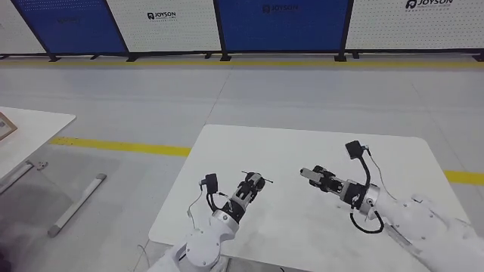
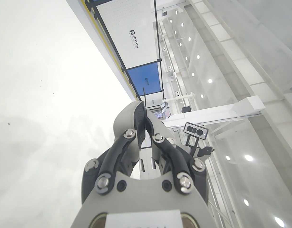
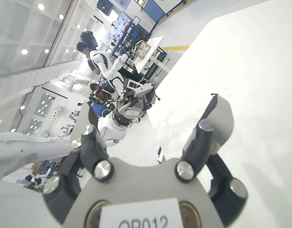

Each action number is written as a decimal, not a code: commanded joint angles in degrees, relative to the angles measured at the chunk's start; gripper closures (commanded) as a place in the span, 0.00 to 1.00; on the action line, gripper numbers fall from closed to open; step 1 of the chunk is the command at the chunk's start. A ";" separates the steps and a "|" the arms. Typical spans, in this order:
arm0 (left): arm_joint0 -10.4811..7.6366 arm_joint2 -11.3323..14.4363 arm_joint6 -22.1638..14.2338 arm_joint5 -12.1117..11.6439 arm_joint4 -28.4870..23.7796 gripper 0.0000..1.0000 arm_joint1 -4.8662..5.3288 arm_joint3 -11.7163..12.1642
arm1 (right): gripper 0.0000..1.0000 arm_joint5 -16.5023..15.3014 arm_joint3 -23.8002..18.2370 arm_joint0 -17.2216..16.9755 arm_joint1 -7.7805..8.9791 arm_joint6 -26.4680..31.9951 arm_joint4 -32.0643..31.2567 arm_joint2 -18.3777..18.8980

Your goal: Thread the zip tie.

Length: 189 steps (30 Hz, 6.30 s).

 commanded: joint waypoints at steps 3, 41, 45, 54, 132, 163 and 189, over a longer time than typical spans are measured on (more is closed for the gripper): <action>0.00 0.00 0.00 0.00 0.00 1.00 0.00 0.00 | 0.00 0.00 0.00 0.00 0.00 0.07 0.02 0.00; -0.57 1.21 -1.36 0.96 -1.50 1.00 -0.47 0.96 | 0.00 0.13 22.24 1.02 -11.12 31.59 18.33 0.14; -1.54 2.57 -0.76 1.78 -1.86 1.00 -1.04 1.20 | 0.00 0.13 22.24 1.02 -11.12 31.59 18.33 0.14; -1.85 2.91 0.04 2.03 -1.33 1.00 -1.23 1.67 | 0.00 0.13 22.24 1.02 -11.12 31.59 18.33 0.14; -1.85 2.91 0.04 2.03 -1.33 1.00 -1.23 1.67 | 0.00 0.00 34.50 -2.03 -23.92 40.18 19.48 8.02; -2.37 2.42 -0.55 2.71 -2.24 1.00 -2.33 2.65 | 0.75 1.98 32.73 -5.49 -24.90 41.36 15.87 14.22; -0.75 1.24 -3.96 2.40 -0.99 1.00 -3.05 1.61 | 0.83 3.85 35.16 -5.77 -26.63 44.70 14.25 17.18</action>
